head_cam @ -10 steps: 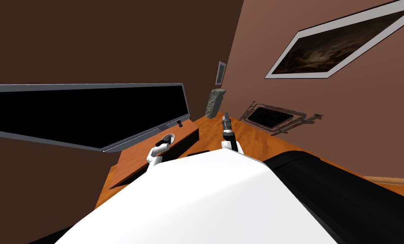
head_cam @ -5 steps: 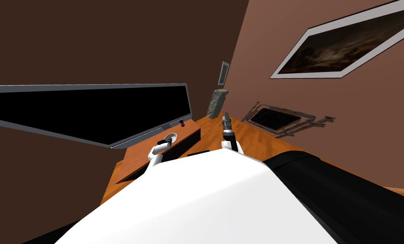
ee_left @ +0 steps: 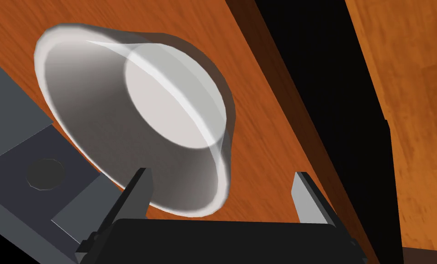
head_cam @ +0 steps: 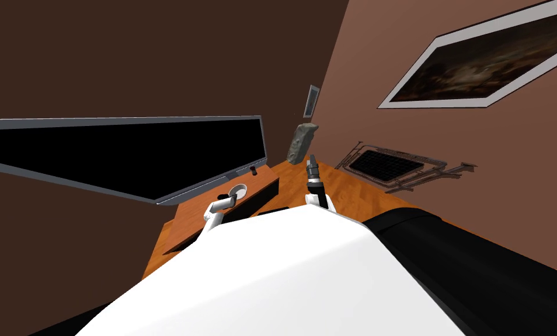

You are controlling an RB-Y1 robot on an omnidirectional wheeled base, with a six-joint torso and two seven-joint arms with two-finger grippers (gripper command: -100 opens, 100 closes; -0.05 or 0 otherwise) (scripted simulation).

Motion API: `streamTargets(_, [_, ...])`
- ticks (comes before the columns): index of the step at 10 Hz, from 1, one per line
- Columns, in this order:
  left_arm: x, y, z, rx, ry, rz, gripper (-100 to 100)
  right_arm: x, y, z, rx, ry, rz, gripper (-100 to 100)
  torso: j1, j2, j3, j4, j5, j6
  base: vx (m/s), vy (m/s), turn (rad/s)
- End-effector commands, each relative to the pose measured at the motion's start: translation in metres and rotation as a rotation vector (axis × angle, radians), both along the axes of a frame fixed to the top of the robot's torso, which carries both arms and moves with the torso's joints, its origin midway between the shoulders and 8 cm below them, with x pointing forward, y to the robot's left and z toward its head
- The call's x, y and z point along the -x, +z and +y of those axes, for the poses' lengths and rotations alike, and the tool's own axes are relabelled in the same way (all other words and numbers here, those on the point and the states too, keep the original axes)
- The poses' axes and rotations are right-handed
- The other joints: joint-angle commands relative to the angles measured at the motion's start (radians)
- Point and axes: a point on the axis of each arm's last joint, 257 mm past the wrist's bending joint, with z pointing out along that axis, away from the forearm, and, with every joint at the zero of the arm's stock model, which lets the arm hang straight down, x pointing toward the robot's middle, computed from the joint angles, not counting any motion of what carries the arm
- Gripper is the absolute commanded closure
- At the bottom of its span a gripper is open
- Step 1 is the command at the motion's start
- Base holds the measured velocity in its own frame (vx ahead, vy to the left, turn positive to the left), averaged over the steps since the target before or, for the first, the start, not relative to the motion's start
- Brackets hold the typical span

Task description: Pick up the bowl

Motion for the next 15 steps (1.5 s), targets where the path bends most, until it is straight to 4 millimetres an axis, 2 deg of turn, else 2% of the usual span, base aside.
streamTargets(1, [0.0,0.0,0.0,0.0,0.0,0.0,0,0.0,0.0,0.0,0.0,0.0,0.0,0,0.0,0.0,0.0,0.0,0.0,0.0,0.009,0.008,-0.001])
streamTargets(2, [0.003,-0.008,-0.001,-0.001,0.002,-0.001,-100,0.0,0.0,0.0,0.0,0.0,0.0,0,-0.002,0.002,0.001,0.001,-0.001,0.0,0.04,0.014,-0.013])
streamTargets(5, [0.008,-0.02,-0.004,-0.001,0.005,-0.001,-100,0.0,0.0,0.0,0.0,0.0,0.0,0,-0.001,0.002,0.001,0.0,0.0,0.0,0.038,0.027,-0.011])
streamTargets(6, [0.007,-0.018,-0.003,-0.001,0.004,0.001,-100,0.0,0.0,0.0,0.0,0.0,0.0,0,-0.001,0.002,0.001,0.001,0.0,0.0,0.016,0.013,-0.004])
streamTargets(7, [0.007,-0.018,-0.003,-0.001,0.004,-0.001,100,0.0,0.0,0.0,0.0,0.0,0.0,0,-0.002,0.003,0.002,0.001,-0.001,0.0,0.0,0.0,0.0])
streamTargets(11, [0.007,-0.018,-0.003,0.0,0.004,0.0,100,0.0,0.0,0.0,0.0,0.0,0.0,0,-0.003,0.004,0.002,0.001,-0.001,0.0,0.0,0.0,0.0])
streamTargets(12, [0.007,-0.018,-0.003,0.0,0.005,0.0,0,0.0,0.0,0.0,0.0,0.0,0.0,0,-0.003,0.004,0.002,0.001,-0.001,0.0,0.0,0.0,0.0])
streamTargets(13, [0.005,-0.012,-0.002,-0.001,0.003,-0.001,100,0.0,0.0,0.0,0.0,0.0,0.0,0,-0.003,0.004,0.002,0.001,-0.001,0.0,-0.019,-0.014,0.012])
streamTargets(15, [0.001,-0.004,-0.001,0.0,0.001,-0.001,100,0.0,0.0,0.0,0.0,0.0,0.0,0,-0.005,0.007,0.004,0.002,-0.002,0.0,-0.041,-0.028,0.012])
